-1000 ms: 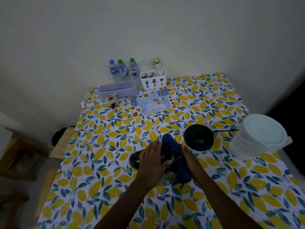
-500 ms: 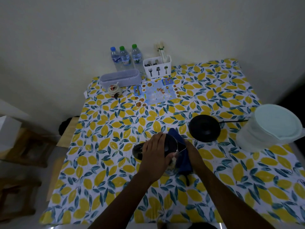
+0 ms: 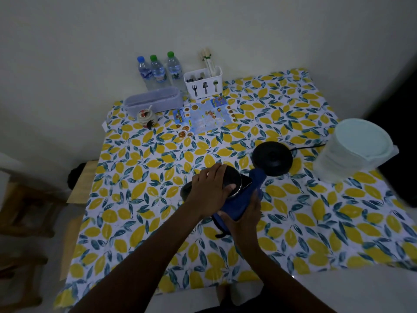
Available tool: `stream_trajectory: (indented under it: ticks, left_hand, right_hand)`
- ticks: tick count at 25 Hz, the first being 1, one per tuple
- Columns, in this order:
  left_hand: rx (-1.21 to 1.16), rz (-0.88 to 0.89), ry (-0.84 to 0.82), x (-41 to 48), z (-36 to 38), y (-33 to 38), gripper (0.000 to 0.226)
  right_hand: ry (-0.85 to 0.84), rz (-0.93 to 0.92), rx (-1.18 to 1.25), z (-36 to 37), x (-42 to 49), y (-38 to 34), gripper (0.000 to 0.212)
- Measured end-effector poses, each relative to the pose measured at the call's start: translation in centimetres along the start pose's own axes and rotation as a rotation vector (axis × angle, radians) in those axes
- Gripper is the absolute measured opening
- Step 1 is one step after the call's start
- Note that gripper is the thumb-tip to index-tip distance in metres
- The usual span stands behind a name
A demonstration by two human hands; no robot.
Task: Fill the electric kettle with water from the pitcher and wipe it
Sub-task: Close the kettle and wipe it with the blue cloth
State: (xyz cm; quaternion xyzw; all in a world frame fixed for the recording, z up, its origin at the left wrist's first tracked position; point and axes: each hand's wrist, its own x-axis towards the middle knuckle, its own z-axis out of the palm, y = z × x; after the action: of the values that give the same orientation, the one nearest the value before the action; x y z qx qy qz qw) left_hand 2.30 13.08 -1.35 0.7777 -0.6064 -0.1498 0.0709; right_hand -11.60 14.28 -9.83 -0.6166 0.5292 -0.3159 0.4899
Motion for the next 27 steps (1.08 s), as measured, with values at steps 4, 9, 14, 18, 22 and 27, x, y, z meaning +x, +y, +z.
stream_trajectory:
  ticks: [4, 9, 14, 18, 22, 27]
  left_hand:
    - [0.042, 0.049, -0.034, 0.2, -0.5, -0.5, 0.066]
    - [0.085, 0.066, -0.057, 0.2, -1.0, -0.2, 0.068]
    - [0.125, 0.065, -0.115, 0.4, -1.7, 0.0, 0.068]
    - [0.130, 0.049, -0.173, 0.5, -2.3, 0.3, 0.069]
    - [0.108, 0.021, -0.240, 0.8, -3.0, 0.6, 0.071]
    - [0.112, 0.023, -0.230, 0.8, -2.6, 0.6, 0.071]
  right_hand:
    - [0.019, 0.076, 0.101, 1.2, -1.1, 2.6, 0.111]
    - [0.134, 0.018, 0.055, 2.2, -2.3, 0.9, 0.105]
    - [0.300, -0.046, -0.202, 3.8, -1.6, -3.0, 0.106]
    - [0.254, 0.118, -0.143, 5.1, -2.8, -0.4, 0.121]
    - [0.207, 0.329, -0.006, 6.7, -3.8, 1.3, 0.127]
    - [0.329, 0.163, -0.022, 6.5, -3.1, -0.2, 0.117]
